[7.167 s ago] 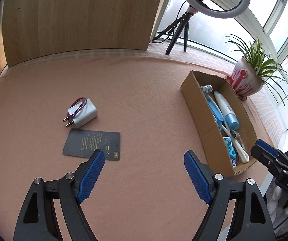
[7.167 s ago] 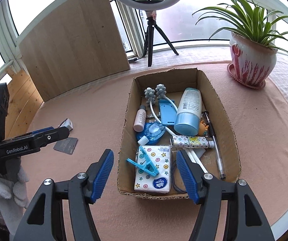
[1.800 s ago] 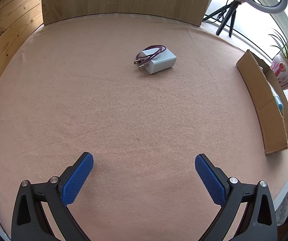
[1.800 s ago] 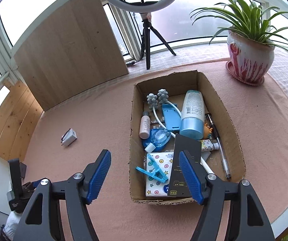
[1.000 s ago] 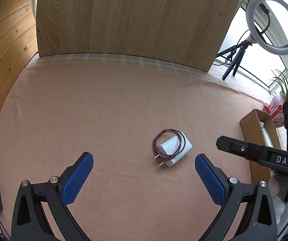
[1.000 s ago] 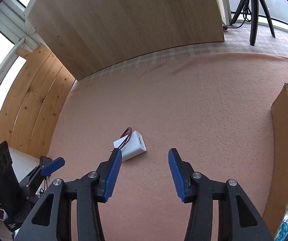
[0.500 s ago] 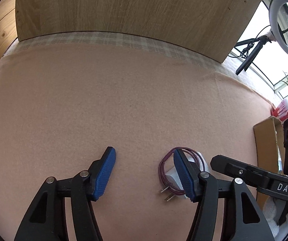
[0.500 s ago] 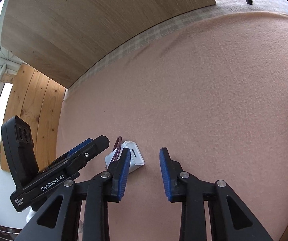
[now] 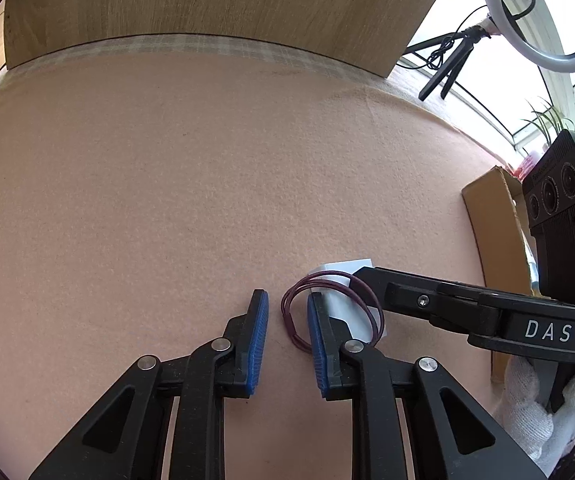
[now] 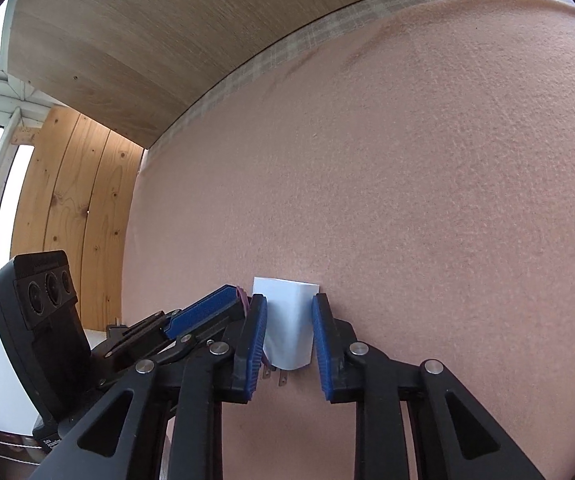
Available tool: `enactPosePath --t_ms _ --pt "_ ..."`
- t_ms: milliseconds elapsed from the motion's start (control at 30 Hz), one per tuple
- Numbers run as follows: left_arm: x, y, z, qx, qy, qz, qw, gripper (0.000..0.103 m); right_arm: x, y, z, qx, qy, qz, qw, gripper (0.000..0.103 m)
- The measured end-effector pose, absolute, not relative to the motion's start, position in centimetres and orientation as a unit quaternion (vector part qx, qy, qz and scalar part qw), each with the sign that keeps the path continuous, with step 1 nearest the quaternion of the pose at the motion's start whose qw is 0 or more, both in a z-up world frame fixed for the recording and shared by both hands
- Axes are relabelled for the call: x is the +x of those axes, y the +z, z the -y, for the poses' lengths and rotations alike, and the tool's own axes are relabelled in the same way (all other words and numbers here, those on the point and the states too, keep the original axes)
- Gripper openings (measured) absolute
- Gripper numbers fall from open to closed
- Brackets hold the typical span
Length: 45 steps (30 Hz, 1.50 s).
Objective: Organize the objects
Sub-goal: 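Move both tools to the white charger and purple cable, then grasp the purple cable with the left gripper while the right gripper grasps the white charger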
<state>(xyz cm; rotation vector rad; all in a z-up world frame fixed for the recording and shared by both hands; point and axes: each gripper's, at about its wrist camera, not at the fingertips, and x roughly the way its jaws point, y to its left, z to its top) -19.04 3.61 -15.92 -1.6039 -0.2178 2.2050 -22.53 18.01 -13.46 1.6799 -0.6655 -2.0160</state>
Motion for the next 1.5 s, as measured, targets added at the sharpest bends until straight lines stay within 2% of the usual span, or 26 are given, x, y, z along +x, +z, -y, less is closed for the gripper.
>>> enactPosePath --t_ms 267,533,833,900,933,967,1033,1200,1267,1400,1500 --pt "-13.9 -15.9 -5.7 -0.565 0.793 0.06 0.22 0.018 -19.5 -14.1 -20.6 0.614 -0.719 0.236 0.224 0.021" --pt "-10.4 -15.9 -6.7 -0.564 0.79 0.059 0.234 0.015 -15.0 -13.8 -21.3 0.618 -0.731 0.19 0.217 0.021" --pt "-6.8 -14.4 -3.5 -0.565 0.794 0.039 0.219 0.016 -12.1 -12.6 -20.8 0.613 -0.744 0.138 0.226 0.021" --pt "-6.8 -14.1 -2.7 -0.57 0.793 0.043 0.211 0.019 -11.8 -11.7 -21.2 0.601 -0.756 0.134 0.224 0.021" --pt "-6.9 -13.9 -2.5 -0.571 0.792 0.044 0.214 0.024 -11.8 -11.3 -21.3 0.595 -0.762 0.13 0.22 0.023" --pt "-7.2 -13.7 -2.5 -0.567 0.795 0.039 0.212 0.031 -11.8 -10.9 -21.4 0.59 -0.767 0.127 0.217 0.029" --pt "-8.0 -13.8 -2.7 -0.566 0.799 0.03 0.2 0.04 -12.2 -10.4 -21.6 0.579 -0.779 0.123 0.207 0.041" --pt "-9.6 -14.3 -3.9 -0.561 0.805 0.029 0.19 0.04 -13.9 -9.7 -20.7 0.566 -0.793 0.117 0.192 0.046" --pt "-10.0 -14.6 -4.5 -0.561 0.806 0.018 0.186 0.04 -14.6 -9.8 -19.7 0.567 -0.796 0.097 0.191 0.049" --pt "-10.2 -15.2 -5.3 -0.562 0.807 -0.007 0.184 0.04 -15.3 -10.3 -17.8 0.569 -0.799 0.049 0.191 0.05" --pt "-10.2 -15.3 -5.6 -0.557 0.81 -0.015 0.181 0.029 -15.7 -10.7 -16.9 0.569 -0.801 0.025 0.187 0.05"
